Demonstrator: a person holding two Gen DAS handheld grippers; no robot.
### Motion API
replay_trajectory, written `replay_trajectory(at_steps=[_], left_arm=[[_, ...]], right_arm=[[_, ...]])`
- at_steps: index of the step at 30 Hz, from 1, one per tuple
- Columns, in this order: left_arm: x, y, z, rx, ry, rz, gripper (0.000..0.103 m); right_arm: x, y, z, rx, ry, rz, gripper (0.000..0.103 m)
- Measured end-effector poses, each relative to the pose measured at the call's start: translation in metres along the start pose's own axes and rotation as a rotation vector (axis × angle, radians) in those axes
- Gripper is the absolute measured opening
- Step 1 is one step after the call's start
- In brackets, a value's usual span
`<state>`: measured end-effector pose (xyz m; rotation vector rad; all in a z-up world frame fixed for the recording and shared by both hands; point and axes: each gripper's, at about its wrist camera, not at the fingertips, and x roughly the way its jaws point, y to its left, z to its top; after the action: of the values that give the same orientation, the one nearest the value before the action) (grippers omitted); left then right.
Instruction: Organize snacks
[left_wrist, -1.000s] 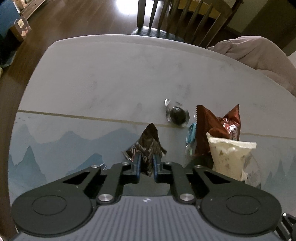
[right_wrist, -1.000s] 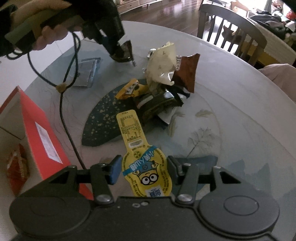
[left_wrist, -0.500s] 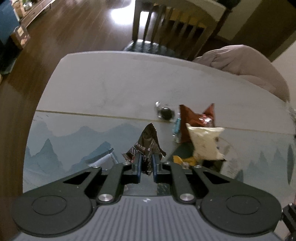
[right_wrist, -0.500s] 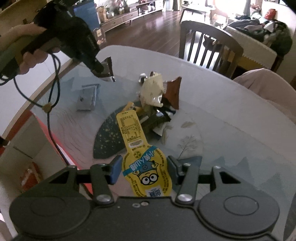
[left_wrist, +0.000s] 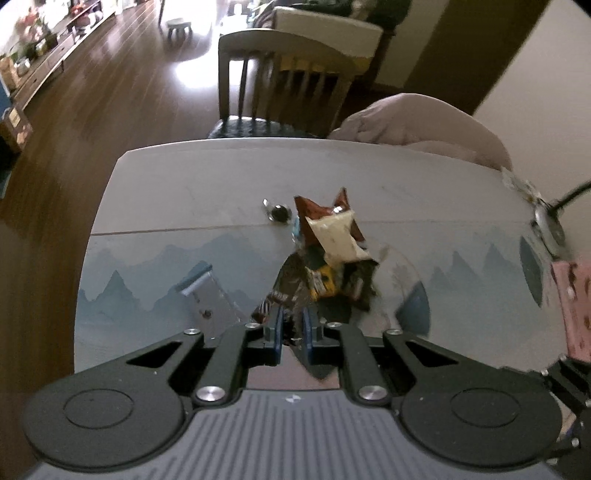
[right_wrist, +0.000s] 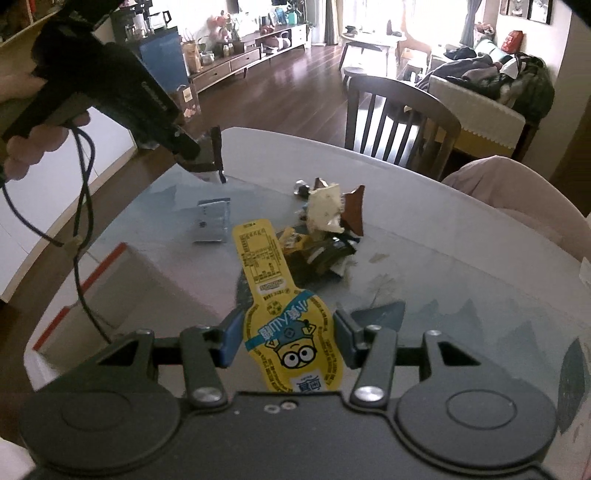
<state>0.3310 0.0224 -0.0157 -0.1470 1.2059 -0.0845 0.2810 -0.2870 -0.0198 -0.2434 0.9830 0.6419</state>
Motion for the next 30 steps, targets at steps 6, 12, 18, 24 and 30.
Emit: replay_trajectory(at_steps=[6,12,18,24,30], left_arm=[[-0.027,-0.006,-0.049,0.047,0.005,-0.022,0.011],[-0.024,-0.001,-0.097,0.079,0.057,-0.02,0.011],[-0.016,0.003,-0.095,0.093,0.078,-0.005,0.011],[0.011,-0.01,-0.07,0.116,0.107,-0.015,0.013],[0.058,-0.013,-0.047,0.091,0.172,-0.002,0.049]], right_arm=[[-0.011,0.031,-0.019,0.021,0.008,0.008,0.051],[-0.004,0.065,-0.048,0.03,0.056,0.029,0.051],[-0.009,0.075,-0.061,0.052,0.049,0.041,0.051],[-0.009,0.049,-0.052,0.081,0.03,0.04,0.051],[0.01,0.007,-0.036,0.091,0.039,0.056,0.051]])
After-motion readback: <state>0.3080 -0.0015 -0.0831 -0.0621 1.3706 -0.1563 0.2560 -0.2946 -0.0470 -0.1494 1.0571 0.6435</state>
